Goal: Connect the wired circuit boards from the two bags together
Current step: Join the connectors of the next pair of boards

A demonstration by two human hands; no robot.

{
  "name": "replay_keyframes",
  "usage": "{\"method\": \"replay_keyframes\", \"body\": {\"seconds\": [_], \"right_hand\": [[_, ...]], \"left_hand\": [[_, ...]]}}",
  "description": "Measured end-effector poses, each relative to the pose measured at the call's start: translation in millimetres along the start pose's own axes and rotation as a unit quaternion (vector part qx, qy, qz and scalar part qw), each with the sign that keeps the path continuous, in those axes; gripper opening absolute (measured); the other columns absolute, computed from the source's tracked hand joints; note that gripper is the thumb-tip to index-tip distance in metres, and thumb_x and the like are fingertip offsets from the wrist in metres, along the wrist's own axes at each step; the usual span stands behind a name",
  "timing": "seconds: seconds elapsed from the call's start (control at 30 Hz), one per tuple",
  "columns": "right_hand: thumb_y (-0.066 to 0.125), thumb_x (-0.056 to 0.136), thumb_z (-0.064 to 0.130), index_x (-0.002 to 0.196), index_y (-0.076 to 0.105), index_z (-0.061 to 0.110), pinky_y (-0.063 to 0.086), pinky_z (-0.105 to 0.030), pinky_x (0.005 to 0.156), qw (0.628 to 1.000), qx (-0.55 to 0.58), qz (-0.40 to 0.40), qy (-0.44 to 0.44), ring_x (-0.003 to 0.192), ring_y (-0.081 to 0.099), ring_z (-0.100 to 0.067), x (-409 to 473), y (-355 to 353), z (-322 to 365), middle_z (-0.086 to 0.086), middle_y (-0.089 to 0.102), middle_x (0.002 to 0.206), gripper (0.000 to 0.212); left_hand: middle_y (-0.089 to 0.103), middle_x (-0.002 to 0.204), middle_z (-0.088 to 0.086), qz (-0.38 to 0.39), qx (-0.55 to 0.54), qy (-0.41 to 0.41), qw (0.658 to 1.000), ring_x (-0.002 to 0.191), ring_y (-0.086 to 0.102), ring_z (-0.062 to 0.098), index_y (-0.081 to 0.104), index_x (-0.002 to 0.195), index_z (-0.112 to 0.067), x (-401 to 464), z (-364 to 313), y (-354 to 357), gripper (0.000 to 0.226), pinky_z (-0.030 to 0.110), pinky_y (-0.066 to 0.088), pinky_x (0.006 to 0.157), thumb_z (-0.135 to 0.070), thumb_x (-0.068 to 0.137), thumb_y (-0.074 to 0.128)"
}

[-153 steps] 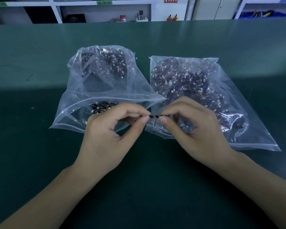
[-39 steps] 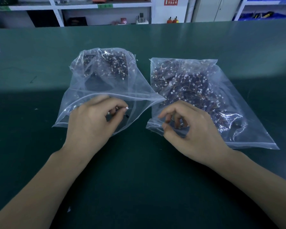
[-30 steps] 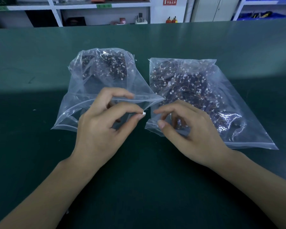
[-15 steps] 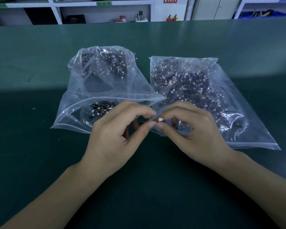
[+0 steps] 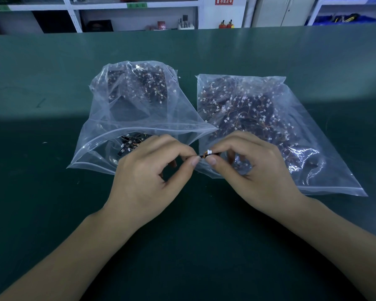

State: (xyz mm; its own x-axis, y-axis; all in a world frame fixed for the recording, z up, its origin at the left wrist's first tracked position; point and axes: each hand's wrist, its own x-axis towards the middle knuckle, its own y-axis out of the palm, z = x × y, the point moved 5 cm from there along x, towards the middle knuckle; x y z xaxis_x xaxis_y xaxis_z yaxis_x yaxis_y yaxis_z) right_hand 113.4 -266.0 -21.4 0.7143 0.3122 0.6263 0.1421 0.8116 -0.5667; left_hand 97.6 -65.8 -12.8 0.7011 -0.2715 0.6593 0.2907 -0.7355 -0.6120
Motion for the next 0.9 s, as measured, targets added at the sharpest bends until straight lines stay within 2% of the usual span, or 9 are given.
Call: {"method": "replay_keyframes", "body": {"seconds": [0.17,0.3,0.47,0.57,0.73,0.9], "right_hand": [[0.073,0.101,0.018,0.098,0.08,0.01,0.052,-0.034,0.072,1.0,0.021,0.011,0.001,0.083,0.065,-0.019,0.0,1.2,-1.0,0.0,0.071,0.092,0.011],[0.074,0.1,0.017,0.096,0.078,0.011,0.049,-0.027,0.073,1.0,0.027,0.013,0.003,0.083,0.064,-0.017,-0.1,0.0,0.0,0.005,0.069,0.091,0.008],[0.074,0.1,0.016,0.095,0.078,0.009,0.052,-0.033,0.074,1.0,0.026,0.01,0.002,0.083,0.065,-0.016,-0.8,0.0,1.2,0.005,0.069,0.09,0.009],[0.073,0.1,0.017,0.096,0.077,0.009,0.05,-0.028,0.074,0.999,0.03,0.014,0.008,0.082,0.063,-0.016,-0.5,0.8,1.4,0.006,0.068,0.09,0.01],[0.072,0.101,0.019,0.096,0.078,0.01,0.044,-0.019,0.077,1.0,0.018,0.01,0.002,0.082,0.062,-0.014,0.2,0.0,2.0,0.005,0.068,0.089,0.012],[0.073,0.1,0.017,0.095,0.077,0.009,0.049,-0.027,0.075,1.0,0.022,0.01,0.003,0.082,0.063,-0.016,0.0,0.3,2.5,0.005,0.069,0.09,0.01]], "left_hand": [[0.067,0.087,-0.01,-0.004,0.009,0.002,1.0,0.081,0.063,0.015,0.077,0.091,-0.016,0.2,1.2,-1.5,0.014,0.032,0.048,0.065,-0.021,0.103,0.071],[0.068,0.088,-0.011,0.0,0.008,0.002,1.0,0.082,0.063,0.014,0.077,0.092,-0.017,0.5,0.3,-0.7,0.014,0.031,0.048,0.066,-0.023,0.103,0.071],[0.068,0.089,-0.011,0.007,0.002,0.004,1.0,0.082,0.063,0.013,0.077,0.093,-0.017,0.4,-0.6,0.3,0.015,0.032,0.049,0.068,-0.023,0.104,0.07],[0.068,0.089,-0.011,0.008,0.005,0.007,1.0,0.082,0.063,0.014,0.077,0.092,-0.016,1.0,-0.5,-0.2,0.014,0.034,0.05,0.068,-0.022,0.103,0.071],[0.067,0.089,-0.011,0.01,-0.007,-0.002,1.0,0.081,0.063,0.012,0.077,0.092,-0.016,0.7,-0.4,0.6,0.014,0.03,0.049,0.066,-0.022,0.103,0.07],[0.068,0.088,-0.01,0.009,0.0,0.007,1.0,0.081,0.063,0.014,0.077,0.092,-0.016,1.0,-0.2,0.3,0.015,0.033,0.05,0.066,-0.022,0.103,0.07]]}}
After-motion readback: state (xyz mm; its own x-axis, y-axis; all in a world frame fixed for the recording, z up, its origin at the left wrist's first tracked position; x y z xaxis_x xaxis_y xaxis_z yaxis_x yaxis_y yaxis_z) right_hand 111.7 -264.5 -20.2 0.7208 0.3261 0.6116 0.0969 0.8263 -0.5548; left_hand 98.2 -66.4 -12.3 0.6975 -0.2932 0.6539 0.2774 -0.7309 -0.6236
